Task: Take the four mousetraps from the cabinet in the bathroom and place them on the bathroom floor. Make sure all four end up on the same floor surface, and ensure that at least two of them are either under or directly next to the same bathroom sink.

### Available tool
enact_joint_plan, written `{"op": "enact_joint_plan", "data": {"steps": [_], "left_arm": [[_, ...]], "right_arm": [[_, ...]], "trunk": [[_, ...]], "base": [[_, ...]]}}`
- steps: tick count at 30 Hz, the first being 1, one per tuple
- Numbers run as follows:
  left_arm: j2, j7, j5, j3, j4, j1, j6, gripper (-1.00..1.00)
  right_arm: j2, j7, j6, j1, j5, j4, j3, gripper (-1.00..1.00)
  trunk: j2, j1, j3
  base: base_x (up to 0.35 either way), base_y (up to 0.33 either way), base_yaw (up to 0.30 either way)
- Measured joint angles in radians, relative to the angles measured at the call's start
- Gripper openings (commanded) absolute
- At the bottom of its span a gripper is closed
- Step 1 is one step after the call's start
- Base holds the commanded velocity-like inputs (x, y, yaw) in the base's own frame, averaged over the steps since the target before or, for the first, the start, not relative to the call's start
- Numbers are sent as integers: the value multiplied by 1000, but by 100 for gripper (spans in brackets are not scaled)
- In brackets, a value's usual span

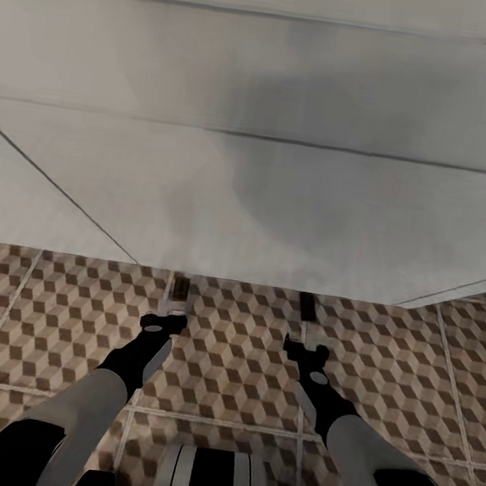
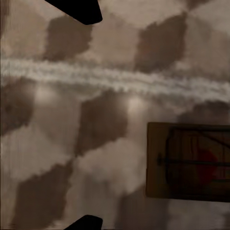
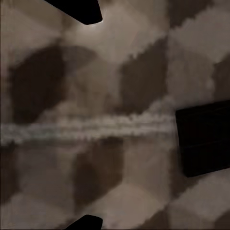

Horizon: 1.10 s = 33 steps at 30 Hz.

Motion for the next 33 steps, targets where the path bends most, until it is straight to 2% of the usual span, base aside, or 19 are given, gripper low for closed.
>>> {"op": "enact_joint_plan", "data": {"steps": [33], "left_arm": [[1,1,-3,0,-3,0,2,100]], "right_arm": [[0,0,-12,0,11,-1,8,100]], "trunk": [[0,0,0]], "base": [[-343,0,0]]}}
